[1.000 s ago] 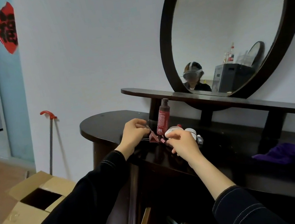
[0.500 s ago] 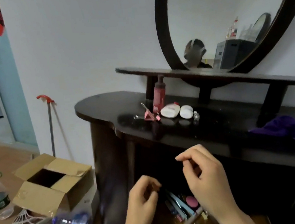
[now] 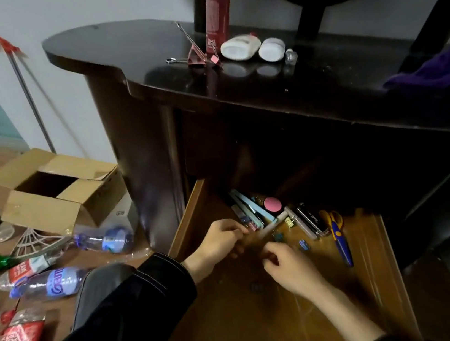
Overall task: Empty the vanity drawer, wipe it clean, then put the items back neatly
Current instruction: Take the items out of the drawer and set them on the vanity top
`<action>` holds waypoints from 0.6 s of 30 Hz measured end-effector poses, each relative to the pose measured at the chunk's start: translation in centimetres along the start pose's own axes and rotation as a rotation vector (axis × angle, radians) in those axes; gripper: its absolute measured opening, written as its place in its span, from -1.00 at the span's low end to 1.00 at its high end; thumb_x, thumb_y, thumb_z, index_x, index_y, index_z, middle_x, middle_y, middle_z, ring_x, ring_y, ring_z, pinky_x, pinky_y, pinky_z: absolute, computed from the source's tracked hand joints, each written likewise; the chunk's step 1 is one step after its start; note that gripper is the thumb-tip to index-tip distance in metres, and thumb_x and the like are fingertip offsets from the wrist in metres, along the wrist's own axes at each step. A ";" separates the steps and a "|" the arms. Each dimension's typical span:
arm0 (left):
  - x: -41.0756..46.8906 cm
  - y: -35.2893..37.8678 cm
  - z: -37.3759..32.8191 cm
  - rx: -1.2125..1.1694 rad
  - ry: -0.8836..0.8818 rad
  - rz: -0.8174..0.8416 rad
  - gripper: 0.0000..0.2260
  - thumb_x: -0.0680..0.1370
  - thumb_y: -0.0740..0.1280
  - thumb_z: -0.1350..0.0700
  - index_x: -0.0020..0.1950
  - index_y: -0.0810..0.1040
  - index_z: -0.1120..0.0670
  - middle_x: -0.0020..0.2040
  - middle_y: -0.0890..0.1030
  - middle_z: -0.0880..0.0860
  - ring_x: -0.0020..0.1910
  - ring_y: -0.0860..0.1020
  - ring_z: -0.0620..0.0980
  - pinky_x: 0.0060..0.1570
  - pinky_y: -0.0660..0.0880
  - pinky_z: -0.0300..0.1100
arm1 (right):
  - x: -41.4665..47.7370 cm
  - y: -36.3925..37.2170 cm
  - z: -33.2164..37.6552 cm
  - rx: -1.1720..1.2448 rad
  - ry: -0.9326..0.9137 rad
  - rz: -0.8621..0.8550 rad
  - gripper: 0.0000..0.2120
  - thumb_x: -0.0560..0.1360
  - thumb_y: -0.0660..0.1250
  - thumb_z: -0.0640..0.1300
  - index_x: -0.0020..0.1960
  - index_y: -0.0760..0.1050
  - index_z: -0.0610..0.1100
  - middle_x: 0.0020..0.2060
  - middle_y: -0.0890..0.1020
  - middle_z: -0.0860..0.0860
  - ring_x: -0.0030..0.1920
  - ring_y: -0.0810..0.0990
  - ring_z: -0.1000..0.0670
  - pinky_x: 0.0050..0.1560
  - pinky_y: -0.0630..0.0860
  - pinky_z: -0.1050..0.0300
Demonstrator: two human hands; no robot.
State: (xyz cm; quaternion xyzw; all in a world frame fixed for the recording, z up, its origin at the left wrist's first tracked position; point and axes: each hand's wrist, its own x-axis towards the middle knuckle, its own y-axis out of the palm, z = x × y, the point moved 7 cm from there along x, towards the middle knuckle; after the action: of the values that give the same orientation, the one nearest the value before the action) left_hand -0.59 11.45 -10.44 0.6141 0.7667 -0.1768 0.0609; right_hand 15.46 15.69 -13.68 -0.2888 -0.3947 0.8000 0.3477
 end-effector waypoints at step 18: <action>1.1 1.1 4.0 -0.013 -0.163 -0.027 -0.81 0.62 0.21 0.22 0.00 0.62 0.16 -0.13 0.64 0.15 -0.24 0.62 0.04 -0.29 0.60 -0.14 | -0.3 0.4 -1.3 0.418 0.105 0.014 -0.92 0.55 0.39 -0.10 -0.12 0.60 0.00 -0.31 0.68 0.05 -0.37 0.58 0.17 -0.33 0.46 0.26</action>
State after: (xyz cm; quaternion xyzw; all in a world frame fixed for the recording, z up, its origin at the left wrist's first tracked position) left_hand -0.28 11.32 -14.72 0.5870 0.7684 -0.2221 0.1247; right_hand 16.47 15.83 -14.62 -0.2542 -0.1994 0.8508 0.4145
